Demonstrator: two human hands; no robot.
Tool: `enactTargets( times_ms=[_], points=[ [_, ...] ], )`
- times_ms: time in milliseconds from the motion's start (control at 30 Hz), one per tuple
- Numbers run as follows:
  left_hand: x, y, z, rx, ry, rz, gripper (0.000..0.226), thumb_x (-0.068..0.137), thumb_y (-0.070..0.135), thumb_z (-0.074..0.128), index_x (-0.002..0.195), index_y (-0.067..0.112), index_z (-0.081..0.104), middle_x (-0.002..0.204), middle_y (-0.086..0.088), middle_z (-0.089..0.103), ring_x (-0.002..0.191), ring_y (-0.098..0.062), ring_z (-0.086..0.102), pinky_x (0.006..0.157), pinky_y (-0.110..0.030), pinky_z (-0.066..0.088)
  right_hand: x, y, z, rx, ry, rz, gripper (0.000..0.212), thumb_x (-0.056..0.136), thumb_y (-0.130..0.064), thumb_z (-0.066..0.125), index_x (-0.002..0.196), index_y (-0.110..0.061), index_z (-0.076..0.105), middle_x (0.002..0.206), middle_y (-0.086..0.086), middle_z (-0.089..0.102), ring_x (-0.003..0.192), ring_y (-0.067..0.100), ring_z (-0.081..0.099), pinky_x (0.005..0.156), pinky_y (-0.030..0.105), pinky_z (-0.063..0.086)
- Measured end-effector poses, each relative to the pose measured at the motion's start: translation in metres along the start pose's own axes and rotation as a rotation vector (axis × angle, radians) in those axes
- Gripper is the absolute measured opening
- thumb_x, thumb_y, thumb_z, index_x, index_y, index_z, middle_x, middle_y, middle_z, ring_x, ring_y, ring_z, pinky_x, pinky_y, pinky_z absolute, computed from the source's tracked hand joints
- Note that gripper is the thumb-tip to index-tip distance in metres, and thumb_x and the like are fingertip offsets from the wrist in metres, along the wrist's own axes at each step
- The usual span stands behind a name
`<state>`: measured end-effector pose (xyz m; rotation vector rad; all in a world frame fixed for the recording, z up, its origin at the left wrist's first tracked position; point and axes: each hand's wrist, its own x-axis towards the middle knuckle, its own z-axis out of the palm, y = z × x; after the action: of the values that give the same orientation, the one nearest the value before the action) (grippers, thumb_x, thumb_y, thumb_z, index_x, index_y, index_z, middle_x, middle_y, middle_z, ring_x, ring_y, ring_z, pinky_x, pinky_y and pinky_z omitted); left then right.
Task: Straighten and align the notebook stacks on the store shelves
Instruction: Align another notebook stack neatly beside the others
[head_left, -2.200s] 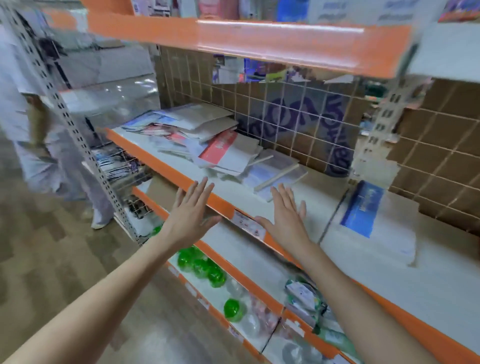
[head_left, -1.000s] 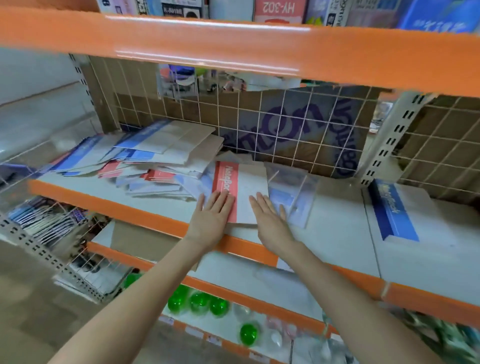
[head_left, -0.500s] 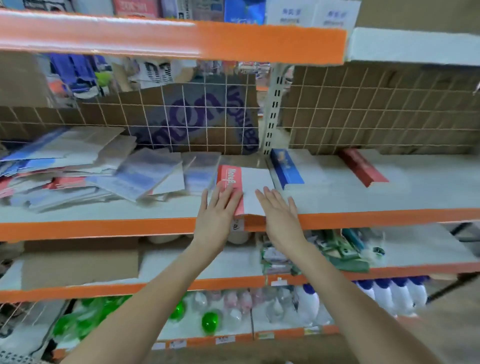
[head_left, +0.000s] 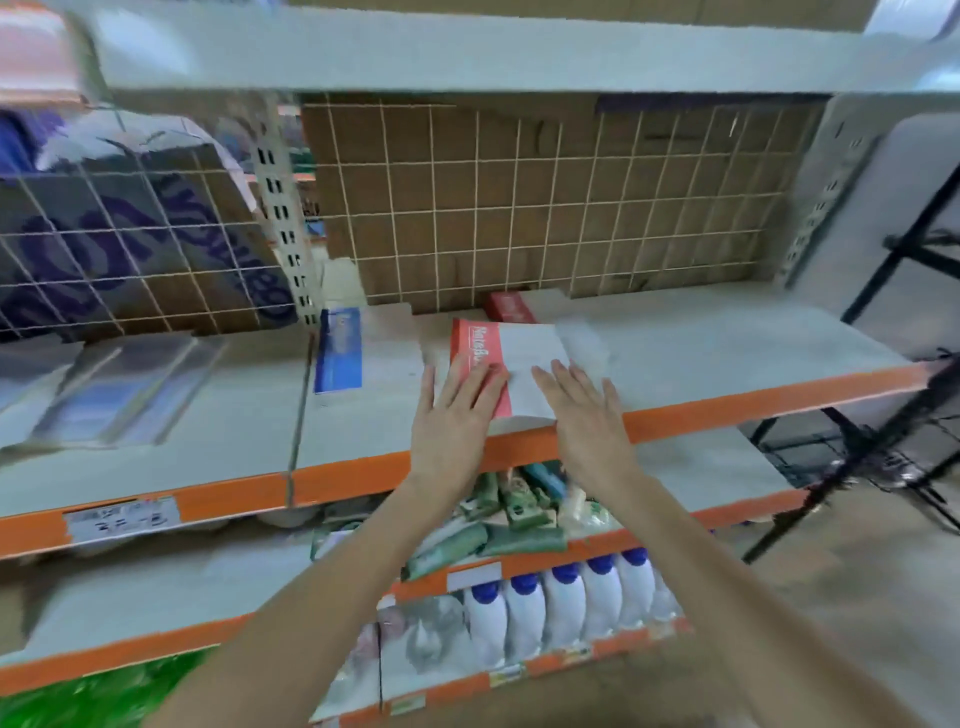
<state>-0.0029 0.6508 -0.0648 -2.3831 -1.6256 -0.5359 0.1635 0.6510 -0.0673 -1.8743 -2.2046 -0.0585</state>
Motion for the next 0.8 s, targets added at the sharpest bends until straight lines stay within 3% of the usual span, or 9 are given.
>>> enactTargets(
  times_ms=[167,300,400,533,633,700,800],
  points=[
    [0.038,0.051,0.036,0.039,-0.106,-0.077,0.068,0.094,0.005,0.038,0.151,0.022,0.006,0.159,0.003,0.006,0.145,-0.023,-0.009,0.101,-0.04,-0.032,0.026,0.072,0.003,-0.036,-0.102,-0.035,0.083,0.085,0.008,0.043,0.152,-0.026,0.007,0.16,0.001,0.007,0.147,0.019,0.0,0.116,0.047,-0.001],
    [0.063,0.062,0.057,0.045,-0.19,-0.117,0.07,0.093,0.01,0.041,0.151,0.023,0.004,0.158,0.002,0.009,0.146,-0.02,-0.001,0.114,-0.044,-0.011,0.048,0.101,0.012,-0.078,-0.184,-0.068,0.076,0.089,0.004,0.039,0.152,-0.025,0.005,0.16,0.0,0.005,0.147,0.019,0.0,0.116,0.049,0.0],
    [0.079,0.054,0.075,-0.068,-0.313,-0.094,0.063,0.097,0.026,0.038,0.151,0.023,0.006,0.158,0.003,0.005,0.145,-0.018,0.0,0.116,-0.04,0.0,0.066,0.114,0.018,-0.081,-0.267,-0.088,0.074,0.091,0.002,0.038,0.152,-0.024,0.004,0.16,-0.002,0.001,0.147,0.019,-0.001,0.115,0.05,0.0],
    [0.096,0.032,0.09,-0.172,-0.37,0.021,0.067,0.096,0.053,0.03,0.151,0.023,0.006,0.159,0.004,-0.003,0.145,-0.014,-0.007,0.116,-0.036,-0.006,0.095,0.13,0.021,-0.004,-0.369,-0.101,0.074,0.093,0.001,0.038,0.152,-0.027,0.002,0.16,-0.006,-0.004,0.146,0.015,-0.004,0.116,0.048,-0.002],
    [0.104,0.016,0.096,-0.214,-0.334,0.021,0.067,0.095,0.055,0.029,0.151,0.024,0.009,0.158,0.007,0.0,0.144,-0.009,-0.007,0.115,-0.031,-0.009,0.116,0.138,0.026,0.102,-0.435,-0.107,0.07,0.097,-0.017,0.046,0.152,-0.032,0.004,0.16,-0.008,-0.006,0.146,0.012,-0.007,0.116,0.046,-0.004],
    [0.109,0.009,0.098,-0.233,-0.31,-0.005,0.064,0.096,0.053,0.03,0.151,0.025,0.011,0.158,0.008,0.001,0.144,-0.008,-0.006,0.114,-0.028,-0.011,0.129,0.142,0.029,0.162,-0.465,-0.126,0.076,0.094,-0.035,0.055,0.151,-0.033,0.006,0.16,-0.007,-0.007,0.146,0.01,-0.009,0.115,0.044,-0.006],
    [0.114,0.007,0.102,-0.255,-0.269,-0.061,0.063,0.096,0.051,0.033,0.15,0.025,0.014,0.158,0.006,0.002,0.145,-0.011,-0.004,0.113,-0.025,-0.013,0.142,0.149,0.035,0.271,-0.478,-0.156,0.086,0.085,-0.045,0.064,0.151,-0.034,0.009,0.16,-0.007,-0.007,0.145,0.008,-0.011,0.115,0.041,-0.008]
  ],
)
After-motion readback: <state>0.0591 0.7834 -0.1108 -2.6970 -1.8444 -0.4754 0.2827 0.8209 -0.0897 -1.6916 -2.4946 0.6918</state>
